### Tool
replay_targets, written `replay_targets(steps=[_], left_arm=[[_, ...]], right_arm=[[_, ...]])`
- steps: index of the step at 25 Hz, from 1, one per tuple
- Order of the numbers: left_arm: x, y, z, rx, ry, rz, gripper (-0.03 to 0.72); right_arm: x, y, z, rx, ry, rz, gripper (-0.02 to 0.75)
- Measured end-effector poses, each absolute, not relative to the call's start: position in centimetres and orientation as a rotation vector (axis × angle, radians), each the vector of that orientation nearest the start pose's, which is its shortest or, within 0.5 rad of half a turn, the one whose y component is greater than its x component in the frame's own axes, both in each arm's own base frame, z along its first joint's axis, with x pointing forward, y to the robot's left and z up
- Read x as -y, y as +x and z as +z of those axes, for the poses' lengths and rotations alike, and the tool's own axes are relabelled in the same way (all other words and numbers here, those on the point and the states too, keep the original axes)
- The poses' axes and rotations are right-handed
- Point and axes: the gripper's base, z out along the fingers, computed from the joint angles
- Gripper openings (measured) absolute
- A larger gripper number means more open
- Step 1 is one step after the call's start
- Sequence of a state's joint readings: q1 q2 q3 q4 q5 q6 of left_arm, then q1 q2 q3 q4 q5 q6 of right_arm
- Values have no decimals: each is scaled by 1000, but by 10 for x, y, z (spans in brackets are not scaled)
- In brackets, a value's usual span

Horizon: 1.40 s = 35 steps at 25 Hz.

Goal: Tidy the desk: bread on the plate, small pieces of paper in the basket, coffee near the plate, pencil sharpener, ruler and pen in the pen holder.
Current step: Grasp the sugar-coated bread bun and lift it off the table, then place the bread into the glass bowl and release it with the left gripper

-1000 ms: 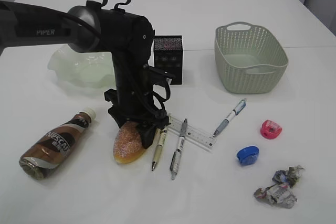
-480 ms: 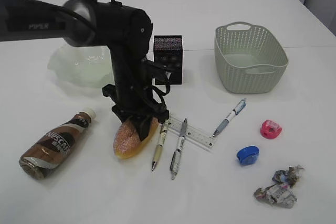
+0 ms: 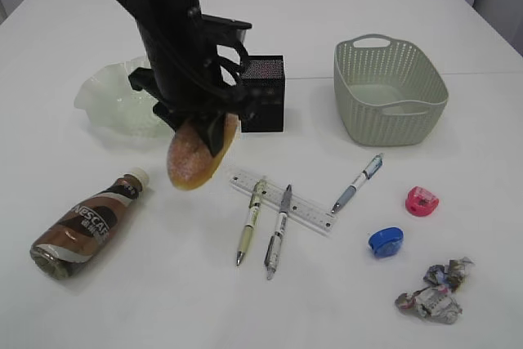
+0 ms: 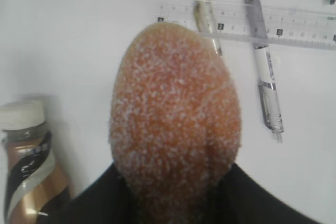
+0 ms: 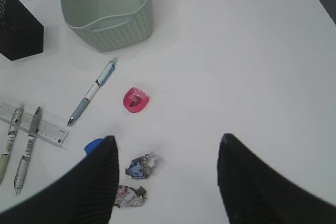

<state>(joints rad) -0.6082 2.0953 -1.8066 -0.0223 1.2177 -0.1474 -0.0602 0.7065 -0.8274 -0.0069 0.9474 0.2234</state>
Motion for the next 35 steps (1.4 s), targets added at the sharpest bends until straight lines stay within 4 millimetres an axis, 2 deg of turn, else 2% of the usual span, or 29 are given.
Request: replay_targets(steps=[6,10,17,27,35], left_arm=[[227,364,264,-2848,592,-41,227],[212,368,275,-2829,543,-24,227],[199,365,297,-2786,501,-31,227],[189,369,300,-2769,471,56,227],[164,393,305,-2661,293,7,227]], right_arm=[[8,117,347,-2299,326,71,469],[9,115,345,-2334,327,44,469],[10,113,342,-2368,330,29,468],[10,112,342,-2373,330,23,469],[10,111,341,-2386,335,28,468]])
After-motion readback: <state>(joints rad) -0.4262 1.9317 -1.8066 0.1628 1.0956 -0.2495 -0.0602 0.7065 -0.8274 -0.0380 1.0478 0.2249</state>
